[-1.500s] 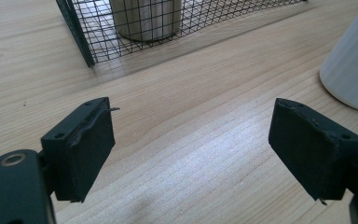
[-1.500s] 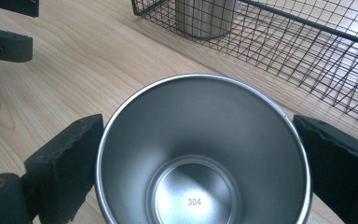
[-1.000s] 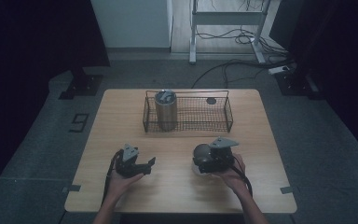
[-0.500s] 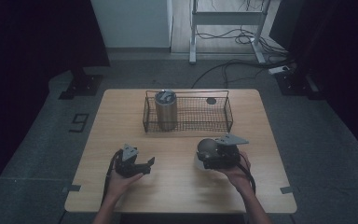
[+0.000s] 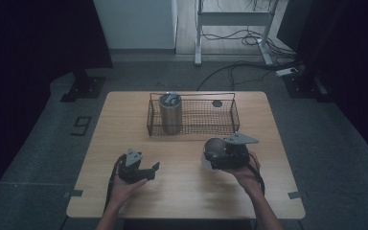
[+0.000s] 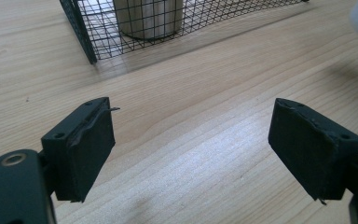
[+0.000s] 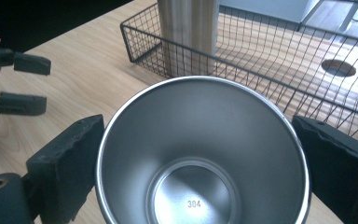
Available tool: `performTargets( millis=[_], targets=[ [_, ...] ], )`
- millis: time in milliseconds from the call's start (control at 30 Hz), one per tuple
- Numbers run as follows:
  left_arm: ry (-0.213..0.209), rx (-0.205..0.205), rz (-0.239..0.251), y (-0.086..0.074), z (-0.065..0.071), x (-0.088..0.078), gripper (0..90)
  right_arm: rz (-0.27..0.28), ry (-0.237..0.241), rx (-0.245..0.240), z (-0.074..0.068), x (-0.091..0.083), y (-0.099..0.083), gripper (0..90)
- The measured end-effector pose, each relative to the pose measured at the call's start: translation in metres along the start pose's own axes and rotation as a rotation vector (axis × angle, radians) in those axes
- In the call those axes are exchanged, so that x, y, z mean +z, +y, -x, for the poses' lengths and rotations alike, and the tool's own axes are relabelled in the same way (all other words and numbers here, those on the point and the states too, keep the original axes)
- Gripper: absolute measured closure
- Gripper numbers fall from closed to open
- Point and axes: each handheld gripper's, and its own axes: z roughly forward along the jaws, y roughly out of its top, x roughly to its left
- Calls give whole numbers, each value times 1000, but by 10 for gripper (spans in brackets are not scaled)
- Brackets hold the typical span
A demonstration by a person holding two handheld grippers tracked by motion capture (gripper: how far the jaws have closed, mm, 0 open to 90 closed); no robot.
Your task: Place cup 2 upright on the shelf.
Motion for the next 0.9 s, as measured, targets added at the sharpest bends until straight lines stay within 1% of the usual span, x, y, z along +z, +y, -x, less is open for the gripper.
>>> performTargets(
  millis=[300,900],
  targets=[
    [-2,-3,8,1,-1,-2,145,12,-8,-17,-3,-4,23,59],
    [-10,2,4,0,1,-2,146,36,-30,-21,2,-9,60,59]
  ],
)
